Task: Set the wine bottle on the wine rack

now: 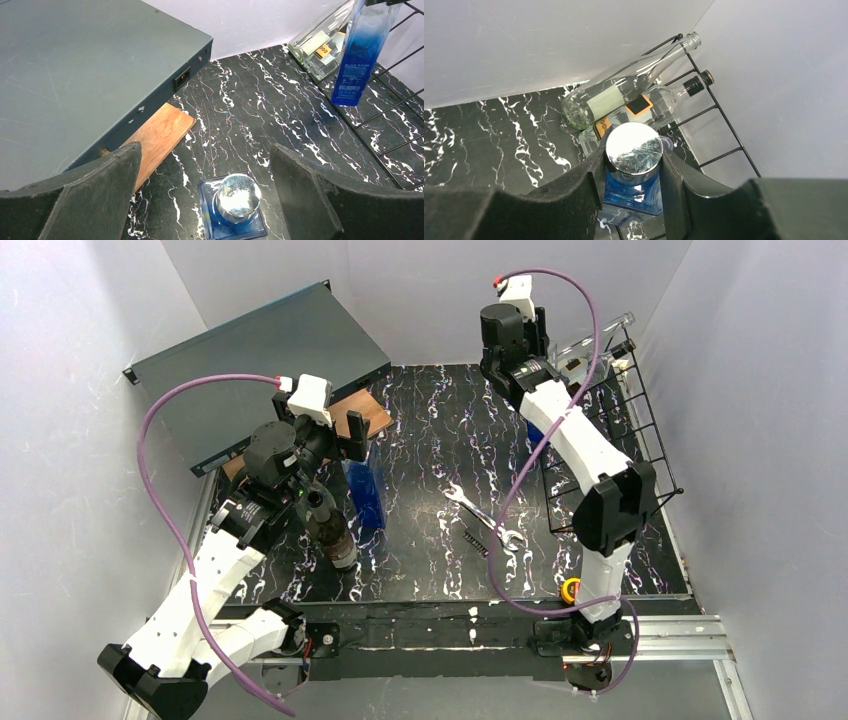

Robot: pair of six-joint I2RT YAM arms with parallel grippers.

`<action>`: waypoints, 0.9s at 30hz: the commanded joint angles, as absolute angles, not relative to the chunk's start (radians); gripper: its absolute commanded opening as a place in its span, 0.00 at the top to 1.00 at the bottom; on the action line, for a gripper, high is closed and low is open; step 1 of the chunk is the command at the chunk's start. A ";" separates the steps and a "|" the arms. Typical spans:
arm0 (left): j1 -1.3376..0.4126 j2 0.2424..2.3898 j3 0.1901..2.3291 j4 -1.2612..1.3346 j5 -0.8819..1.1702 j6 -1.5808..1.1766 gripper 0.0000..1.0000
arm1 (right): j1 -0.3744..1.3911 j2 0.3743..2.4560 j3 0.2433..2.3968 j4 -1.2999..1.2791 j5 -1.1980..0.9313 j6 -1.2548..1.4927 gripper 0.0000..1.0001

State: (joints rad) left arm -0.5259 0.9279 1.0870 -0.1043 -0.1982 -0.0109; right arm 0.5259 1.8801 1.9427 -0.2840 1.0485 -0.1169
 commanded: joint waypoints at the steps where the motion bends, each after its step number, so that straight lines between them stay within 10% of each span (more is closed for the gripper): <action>1: -0.532 0.925 1.089 -0.077 -0.205 -0.020 0.01 | 0.489 1.907 2.091 -0.151 1.112 -0.167 0.99; 27: -0.540 0.953 1.097 -0.085 -0.176 -0.031 0.01 | 0.313 1.867 1.894 -0.307 1.121 0.270 0.99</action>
State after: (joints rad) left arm -0.5343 0.9527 1.0870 -0.1047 -0.1921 -0.0204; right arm 0.3164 1.9636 1.9778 -0.3382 1.0775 0.2256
